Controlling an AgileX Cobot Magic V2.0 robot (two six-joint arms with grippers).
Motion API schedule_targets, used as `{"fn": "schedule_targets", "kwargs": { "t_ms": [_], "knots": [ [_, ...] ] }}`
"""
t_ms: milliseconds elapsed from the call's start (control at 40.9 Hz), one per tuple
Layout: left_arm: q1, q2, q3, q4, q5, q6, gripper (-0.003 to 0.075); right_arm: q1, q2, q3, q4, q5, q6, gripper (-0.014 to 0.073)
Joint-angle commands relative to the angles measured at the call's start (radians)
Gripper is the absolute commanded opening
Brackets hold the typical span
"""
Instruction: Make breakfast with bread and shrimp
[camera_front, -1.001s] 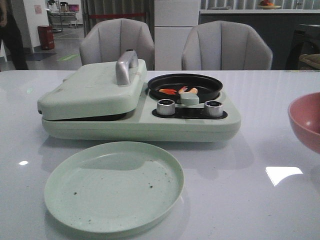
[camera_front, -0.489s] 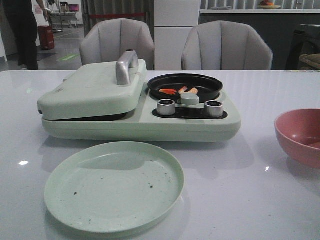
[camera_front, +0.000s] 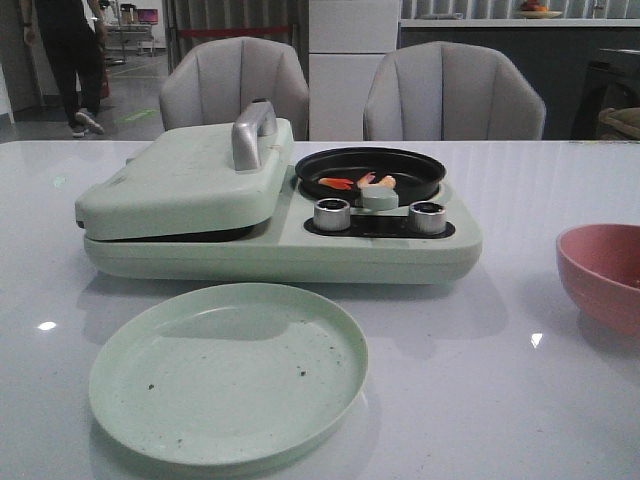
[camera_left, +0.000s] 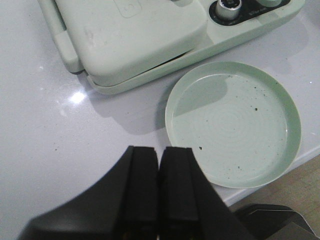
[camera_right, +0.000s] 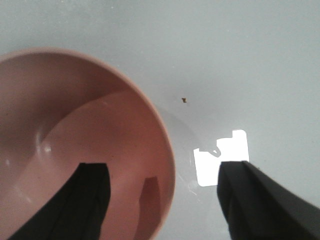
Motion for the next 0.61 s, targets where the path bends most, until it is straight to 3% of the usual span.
{"fn": "schedule_targets", "kwargs": {
  "t_ms": [0, 586],
  "knots": [
    [0.001, -0.006, -0.026, -0.013, -0.066, -0.008, 0.0101, 0.006, -0.109, -0.040, -0.008, -0.005, -0.015, 0.0571],
    [0.001, -0.006, -0.026, -0.013, -0.066, -0.008, 0.0101, 0.292, -0.663, 0.051, -0.026, 0.042, -0.066, 0.0571]
  ]
}}
